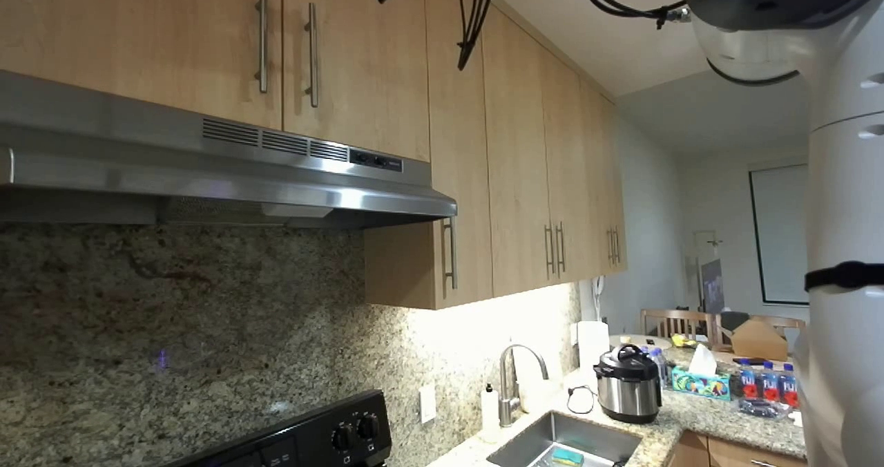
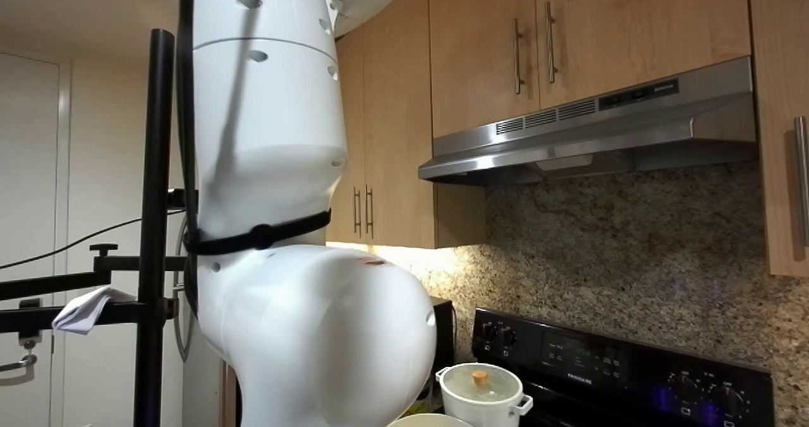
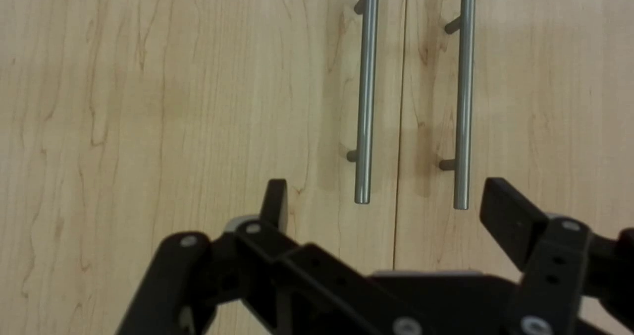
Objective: Close the overhead cabinet door
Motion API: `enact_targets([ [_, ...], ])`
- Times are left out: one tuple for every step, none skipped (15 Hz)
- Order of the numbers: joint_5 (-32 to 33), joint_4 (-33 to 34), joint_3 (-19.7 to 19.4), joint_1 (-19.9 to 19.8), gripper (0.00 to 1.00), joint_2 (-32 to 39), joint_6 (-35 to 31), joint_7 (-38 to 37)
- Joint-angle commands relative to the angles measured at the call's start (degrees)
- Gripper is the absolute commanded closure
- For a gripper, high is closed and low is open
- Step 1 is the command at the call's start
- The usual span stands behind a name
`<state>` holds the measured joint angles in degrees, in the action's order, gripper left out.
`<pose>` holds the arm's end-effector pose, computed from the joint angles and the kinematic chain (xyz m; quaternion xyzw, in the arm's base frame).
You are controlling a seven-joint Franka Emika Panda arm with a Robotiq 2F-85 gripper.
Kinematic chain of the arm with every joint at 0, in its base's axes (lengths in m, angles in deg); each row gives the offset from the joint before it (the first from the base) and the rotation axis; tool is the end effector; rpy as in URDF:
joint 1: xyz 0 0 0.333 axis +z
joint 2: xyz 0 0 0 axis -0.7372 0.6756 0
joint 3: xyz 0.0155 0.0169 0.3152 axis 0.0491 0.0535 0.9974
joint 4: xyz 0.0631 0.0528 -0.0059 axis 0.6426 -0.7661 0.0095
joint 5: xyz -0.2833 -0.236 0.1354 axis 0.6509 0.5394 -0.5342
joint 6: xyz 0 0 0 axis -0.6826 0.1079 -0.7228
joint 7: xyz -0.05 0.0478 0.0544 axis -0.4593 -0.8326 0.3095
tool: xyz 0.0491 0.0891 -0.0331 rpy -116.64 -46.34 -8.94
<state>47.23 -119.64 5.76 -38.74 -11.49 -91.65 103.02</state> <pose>0.4145 0.0593 1.0008 -0.8239 -0.1564 -0.5406 0.0672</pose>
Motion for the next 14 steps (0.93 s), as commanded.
enact_targets([
  [0.0,-0.3,0.0,0.0,0.00,0.2,0.7,0.0],
  [0.0,-0.8,0.0,0.0,0.00,0.5,1.1,0.0],
  [0.0,-1.3,0.0,0.0,0.00,1.0,1.2,0.0],
  [0.0,-1.7,0.0,0.0,0.00,1.8,1.2,0.0],
  [0.0,-1.9,0.0,0.0,0.00,2.7,1.2,0.0],
  [0.0,-2.0,0.0,0.0,0.00,3.6,1.2,0.0],
  [0.0,-2.0,0.0,0.0,0.00,4.3,1.1,0.0],
  [0.0,-2.0,0.0,0.0,0.00,4.8,1.1,0.0],
  [0.0,-2.0,0.0,0.0,0.00,5.2,1.1,0.0],
  [0.0,-2.0,0.0,0.0,0.00,5.4,1.1,0.0],
  [0.0,-2.0,0.0,0.0,0.00,5.4,1.1,0.0],
  [0.0,-2.0,0.0,0.0,0.00,5.4,1.1,0.0],
  [0.0,-1.9,0.0,0.0,0.00,5.3,1.1,0.0],
  [0.0,-1.8,0.0,0.0,0.00,5.2,1.0,0.0],
])
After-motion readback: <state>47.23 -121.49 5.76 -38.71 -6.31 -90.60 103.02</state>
